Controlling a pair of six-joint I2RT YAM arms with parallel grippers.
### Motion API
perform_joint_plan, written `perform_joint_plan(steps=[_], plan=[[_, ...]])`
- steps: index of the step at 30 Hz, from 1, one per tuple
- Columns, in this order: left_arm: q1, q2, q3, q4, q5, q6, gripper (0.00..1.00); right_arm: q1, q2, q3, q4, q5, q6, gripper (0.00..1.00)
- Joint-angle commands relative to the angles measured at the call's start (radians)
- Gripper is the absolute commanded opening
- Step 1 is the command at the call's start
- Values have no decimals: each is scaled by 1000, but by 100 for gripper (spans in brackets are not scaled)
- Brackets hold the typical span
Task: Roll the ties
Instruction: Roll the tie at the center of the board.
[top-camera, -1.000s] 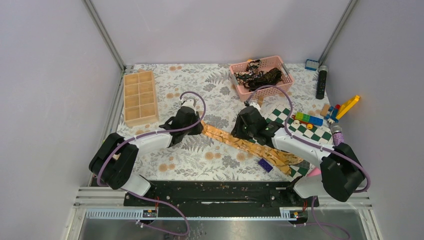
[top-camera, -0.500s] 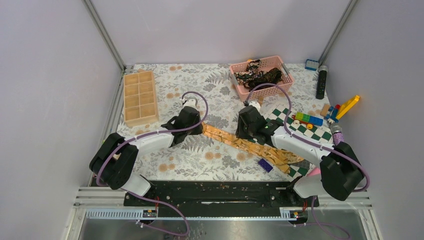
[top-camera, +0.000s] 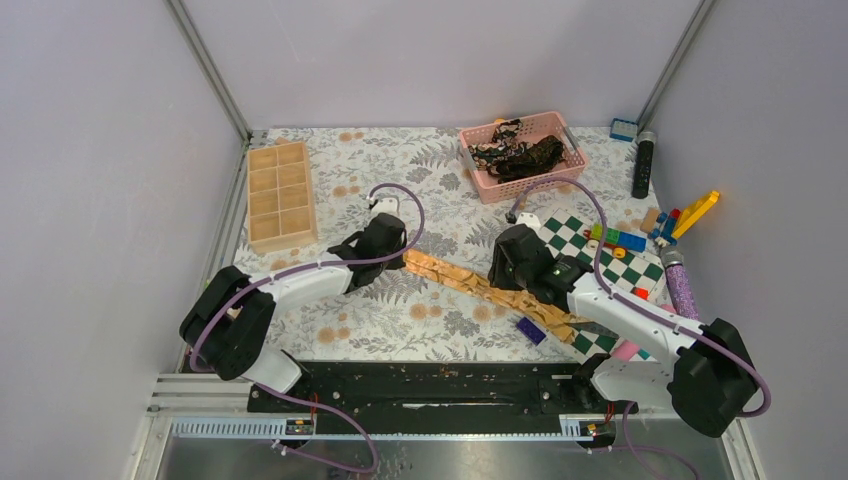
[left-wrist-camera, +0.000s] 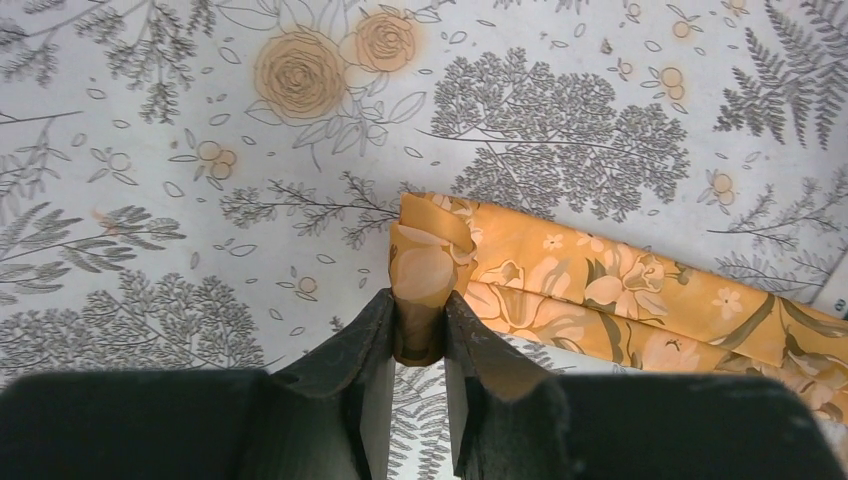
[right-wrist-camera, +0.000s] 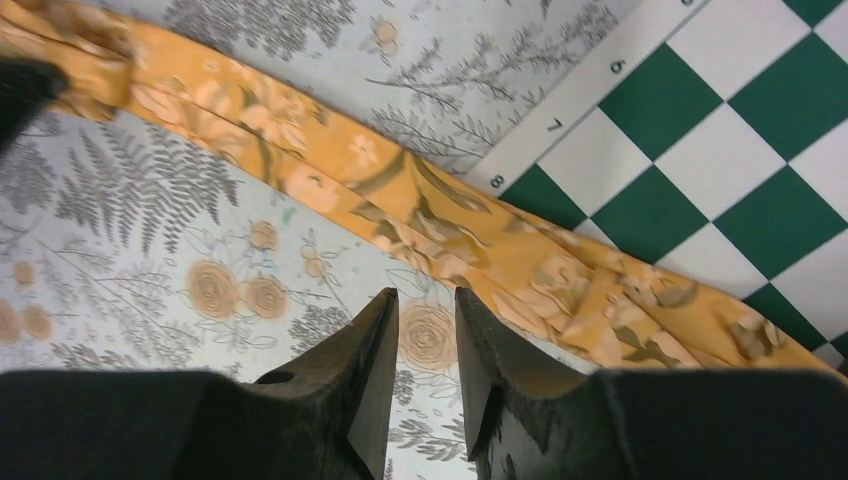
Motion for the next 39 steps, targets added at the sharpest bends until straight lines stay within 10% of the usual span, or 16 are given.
perform_joint_plan(steps=[1,39], plan=[[-6,-22,53,-17,-102,39,21,-9,-16,-28,-23,48,-18,35],[-284,410,365,-295,-639,164,18,-11,-83,-93,-21,46,-2,34]])
